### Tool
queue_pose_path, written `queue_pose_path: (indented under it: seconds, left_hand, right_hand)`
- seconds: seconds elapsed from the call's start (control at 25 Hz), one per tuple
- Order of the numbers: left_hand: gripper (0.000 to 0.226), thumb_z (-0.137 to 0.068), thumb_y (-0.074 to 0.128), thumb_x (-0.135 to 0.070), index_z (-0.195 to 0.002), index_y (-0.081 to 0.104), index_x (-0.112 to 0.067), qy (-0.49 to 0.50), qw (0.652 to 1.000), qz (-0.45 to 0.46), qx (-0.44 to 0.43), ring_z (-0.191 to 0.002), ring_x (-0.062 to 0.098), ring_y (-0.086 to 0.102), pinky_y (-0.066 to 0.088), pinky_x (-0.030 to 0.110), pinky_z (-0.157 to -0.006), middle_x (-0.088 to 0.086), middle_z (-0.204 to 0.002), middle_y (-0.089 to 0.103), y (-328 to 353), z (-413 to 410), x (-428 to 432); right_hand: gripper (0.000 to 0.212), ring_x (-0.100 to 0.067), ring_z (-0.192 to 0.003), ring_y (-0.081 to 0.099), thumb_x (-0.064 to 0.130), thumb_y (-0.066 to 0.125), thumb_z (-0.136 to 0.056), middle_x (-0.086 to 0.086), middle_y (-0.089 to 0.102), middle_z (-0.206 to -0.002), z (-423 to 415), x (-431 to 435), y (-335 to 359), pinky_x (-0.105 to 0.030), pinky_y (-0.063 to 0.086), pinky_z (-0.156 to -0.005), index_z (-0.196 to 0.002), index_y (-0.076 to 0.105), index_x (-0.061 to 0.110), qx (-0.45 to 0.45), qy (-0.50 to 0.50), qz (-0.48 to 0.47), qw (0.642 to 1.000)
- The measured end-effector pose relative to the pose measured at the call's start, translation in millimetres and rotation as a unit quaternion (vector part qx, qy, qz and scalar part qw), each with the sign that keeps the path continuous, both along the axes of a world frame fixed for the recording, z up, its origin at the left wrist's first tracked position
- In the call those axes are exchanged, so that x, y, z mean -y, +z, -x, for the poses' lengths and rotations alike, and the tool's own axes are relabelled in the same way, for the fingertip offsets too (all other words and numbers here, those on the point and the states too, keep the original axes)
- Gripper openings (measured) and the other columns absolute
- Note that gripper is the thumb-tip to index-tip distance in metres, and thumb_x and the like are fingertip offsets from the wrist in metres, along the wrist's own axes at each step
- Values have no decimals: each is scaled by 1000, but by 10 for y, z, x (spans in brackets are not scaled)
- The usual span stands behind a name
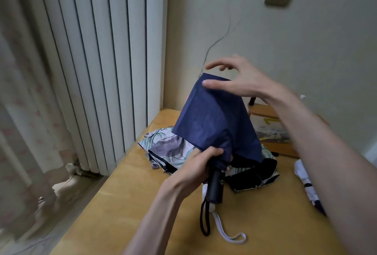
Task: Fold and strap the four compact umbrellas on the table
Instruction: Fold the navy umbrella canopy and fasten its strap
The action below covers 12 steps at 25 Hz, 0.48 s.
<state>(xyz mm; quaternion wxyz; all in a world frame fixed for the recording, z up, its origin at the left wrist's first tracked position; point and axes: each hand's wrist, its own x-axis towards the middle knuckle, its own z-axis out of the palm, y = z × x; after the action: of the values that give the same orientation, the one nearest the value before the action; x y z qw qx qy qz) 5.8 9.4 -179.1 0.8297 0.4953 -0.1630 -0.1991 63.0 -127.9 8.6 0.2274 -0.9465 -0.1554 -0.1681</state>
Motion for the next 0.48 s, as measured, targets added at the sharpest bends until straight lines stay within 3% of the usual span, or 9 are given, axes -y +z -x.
queue_pose_path:
  seconds: [0.08, 0.16, 0.28, 0.36, 0.48]
  left_hand:
    - [42, -64, 69, -20, -99, 65, 1, -19, 999, 28, -1, -70, 29, 61, 49, 37, -70, 21, -88, 67, -13, -33, -37]
    - [46, -58, 71, -24, -99, 68, -3, -23, 999, 22, 19, -78, 33, 61, 49, 40, -73, 21, -91, 68, -20, -37, -83]
    - [62, -66, 92, -39, -119, 67, -18, 51, 984, -137, 104, -105, 24, 72, 57, 37, -85, 3, -110, 76, -21, 5, -108]
    - [56, -81, 89, -48, -115, 66, -9, 93, 971, -177, 134, -98, 27, 72, 56, 34, -79, 11, -103, 74, 5, 19, -64]
    - [29, -104, 68, -28, -100, 63, 0, 58, 978, -139, 142, -80, 28, 58, 50, 35, -69, 15, -84, 61, 73, 56, -74]
  right_hand:
    - [60, -9, -125, 57, 65, 78, -79, 8, 64, -131, 58, 246, -28, -32, 45, -109, -134, 65, 45, -88, 3, -60, 994]
    - [63, -2, -121, 63, 57, 83, -79, 12, 69, -132, 84, 373, -108, -28, 51, -105, -136, 66, 39, -140, 16, -96, 985]
    - [53, 3, -109, 68, 51, 89, -78, 19, 75, -118, 56, 377, -175, -26, 53, -103, -126, 74, 35, -138, 2, -97, 986]
    - [47, -3, -99, 70, 58, 89, -75, 14, 77, -105, 22, 305, -175, -28, 56, -94, -112, 78, 31, -109, -51, -42, 992]
    - [51, -20, -94, 70, 71, 82, -71, 4, 77, -94, -42, 228, -202, -40, 58, -88, -96, 79, 27, -61, -134, 16, 989]
